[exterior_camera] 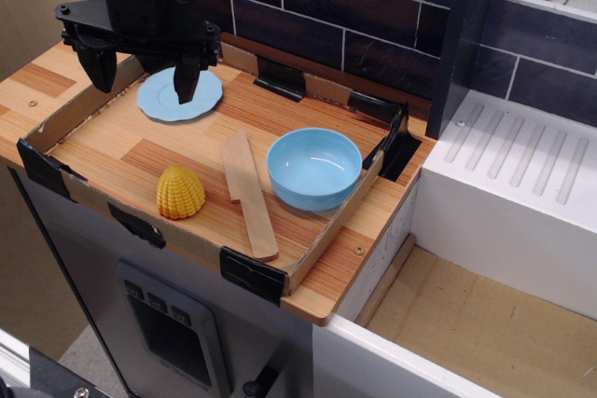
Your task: Put bowl on plate
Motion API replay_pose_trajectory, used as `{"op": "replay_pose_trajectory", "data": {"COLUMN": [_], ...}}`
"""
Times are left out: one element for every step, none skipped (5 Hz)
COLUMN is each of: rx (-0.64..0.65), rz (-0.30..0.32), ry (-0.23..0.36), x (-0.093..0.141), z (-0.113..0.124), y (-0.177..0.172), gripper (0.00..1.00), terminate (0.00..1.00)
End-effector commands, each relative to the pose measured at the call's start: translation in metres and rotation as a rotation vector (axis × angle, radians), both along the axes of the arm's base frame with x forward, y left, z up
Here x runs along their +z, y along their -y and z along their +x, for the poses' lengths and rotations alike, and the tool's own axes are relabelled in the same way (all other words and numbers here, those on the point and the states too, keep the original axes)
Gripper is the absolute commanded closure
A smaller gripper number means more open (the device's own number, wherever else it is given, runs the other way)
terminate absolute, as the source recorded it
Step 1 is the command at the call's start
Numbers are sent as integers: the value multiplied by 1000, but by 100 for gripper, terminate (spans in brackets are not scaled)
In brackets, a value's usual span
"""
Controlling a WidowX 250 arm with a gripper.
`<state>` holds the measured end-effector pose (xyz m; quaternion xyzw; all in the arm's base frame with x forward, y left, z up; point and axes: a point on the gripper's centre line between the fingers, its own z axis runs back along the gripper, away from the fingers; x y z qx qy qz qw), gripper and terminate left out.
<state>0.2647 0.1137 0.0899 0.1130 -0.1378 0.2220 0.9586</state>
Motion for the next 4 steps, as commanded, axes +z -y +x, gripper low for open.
{"op": "replay_pose_trajectory", "data": {"rx": [0,48,82,112], "rz": [0,-63,-102,-107], "ry": [0,26,32,9], "x": [0,1,1,-6], "z": [0,12,22,32], "y": [0,20,39,53], "gripper": [0,0,0,0], "terminate": [0,0,0,0]}}
